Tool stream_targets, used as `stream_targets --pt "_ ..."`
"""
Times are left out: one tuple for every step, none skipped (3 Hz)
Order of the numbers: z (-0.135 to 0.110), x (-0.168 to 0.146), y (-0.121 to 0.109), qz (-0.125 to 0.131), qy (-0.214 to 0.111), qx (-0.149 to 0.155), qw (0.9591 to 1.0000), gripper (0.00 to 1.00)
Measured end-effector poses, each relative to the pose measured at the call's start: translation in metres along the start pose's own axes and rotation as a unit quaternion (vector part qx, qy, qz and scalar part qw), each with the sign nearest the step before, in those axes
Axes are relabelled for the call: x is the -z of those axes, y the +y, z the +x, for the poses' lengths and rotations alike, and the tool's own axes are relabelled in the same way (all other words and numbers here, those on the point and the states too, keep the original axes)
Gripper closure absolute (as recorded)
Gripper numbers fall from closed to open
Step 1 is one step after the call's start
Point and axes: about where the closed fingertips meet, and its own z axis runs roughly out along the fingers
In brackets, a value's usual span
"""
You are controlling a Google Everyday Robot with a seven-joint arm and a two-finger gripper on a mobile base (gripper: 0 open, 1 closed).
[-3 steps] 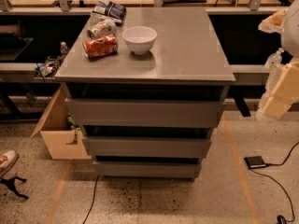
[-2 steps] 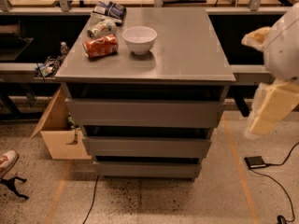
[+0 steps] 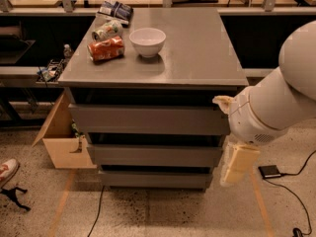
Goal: Open top drawer
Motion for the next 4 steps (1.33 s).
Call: stream_targets --pt "0.0 -0.001 -0.001 0.0 -0.001 0.0 1.0 0.0" --pt "0.01 -0.028 -0.018 0.006 -0.003 0.008 0.9999 0.0" --pt "0.024 -0.066 -0.04 0.013 0.009 0.013 0.9998 0.0" --pt "0.036 -0.108 -0.065 0.014 0.025 0.011 0.9995 0.0"
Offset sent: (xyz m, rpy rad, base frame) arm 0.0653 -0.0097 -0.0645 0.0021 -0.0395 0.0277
